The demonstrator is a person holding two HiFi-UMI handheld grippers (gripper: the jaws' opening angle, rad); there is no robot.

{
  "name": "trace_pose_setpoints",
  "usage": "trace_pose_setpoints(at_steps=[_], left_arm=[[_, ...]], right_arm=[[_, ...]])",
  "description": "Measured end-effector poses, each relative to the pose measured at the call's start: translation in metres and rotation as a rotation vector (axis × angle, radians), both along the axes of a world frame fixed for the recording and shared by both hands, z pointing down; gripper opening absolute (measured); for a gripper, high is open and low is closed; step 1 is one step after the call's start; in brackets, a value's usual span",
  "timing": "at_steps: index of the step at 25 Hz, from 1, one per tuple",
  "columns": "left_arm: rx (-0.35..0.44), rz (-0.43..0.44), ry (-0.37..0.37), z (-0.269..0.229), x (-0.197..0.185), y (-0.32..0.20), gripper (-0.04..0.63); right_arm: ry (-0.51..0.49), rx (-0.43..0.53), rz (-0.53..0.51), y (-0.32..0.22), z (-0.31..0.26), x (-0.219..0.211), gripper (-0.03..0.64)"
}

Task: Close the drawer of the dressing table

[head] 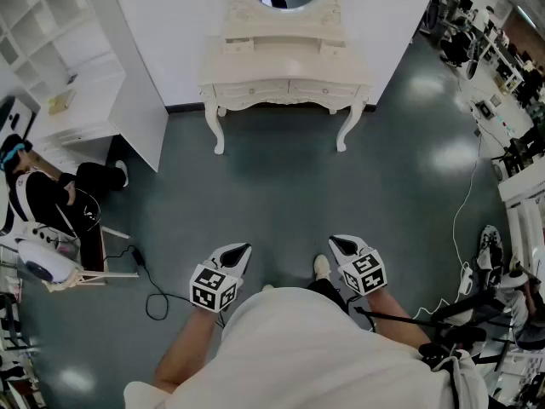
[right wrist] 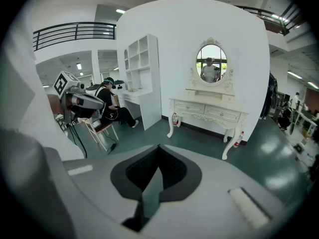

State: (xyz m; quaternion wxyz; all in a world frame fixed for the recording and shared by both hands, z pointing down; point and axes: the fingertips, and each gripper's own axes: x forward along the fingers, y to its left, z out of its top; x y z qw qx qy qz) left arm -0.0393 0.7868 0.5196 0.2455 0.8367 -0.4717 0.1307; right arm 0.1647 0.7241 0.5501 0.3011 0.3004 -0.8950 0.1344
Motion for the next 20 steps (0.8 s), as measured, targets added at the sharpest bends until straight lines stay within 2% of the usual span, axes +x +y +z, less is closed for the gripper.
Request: trace_pose_setpoints(at_steps=[7,13,16,20], left_arm=[[-0.003,0.010,0.011,-0.006,-0.015,-0.001,0.002],[-0.017,0.003,0.026,-0.004,-0.016,-0.010,0.002],[-0.018,-0.007,0.042,-0.003,-0.019,-0.028,0.002],[-0.015,-0.022,0.035,0.005,-0.020,-0.066,0.002]], right_arm=[[0.009,-0.004,-0.004,-0.001,-0.006,-0.018,-0.002],[0.038,-0.028,-0.020,-0.005,-0.006,-0.017,-0.002],[0.040,-0.018,-0.027,-0.022,-0.004,-0.021,0.000],[0.029,0.038,-0.017,-0.073,0.003,-0.024,0.013]])
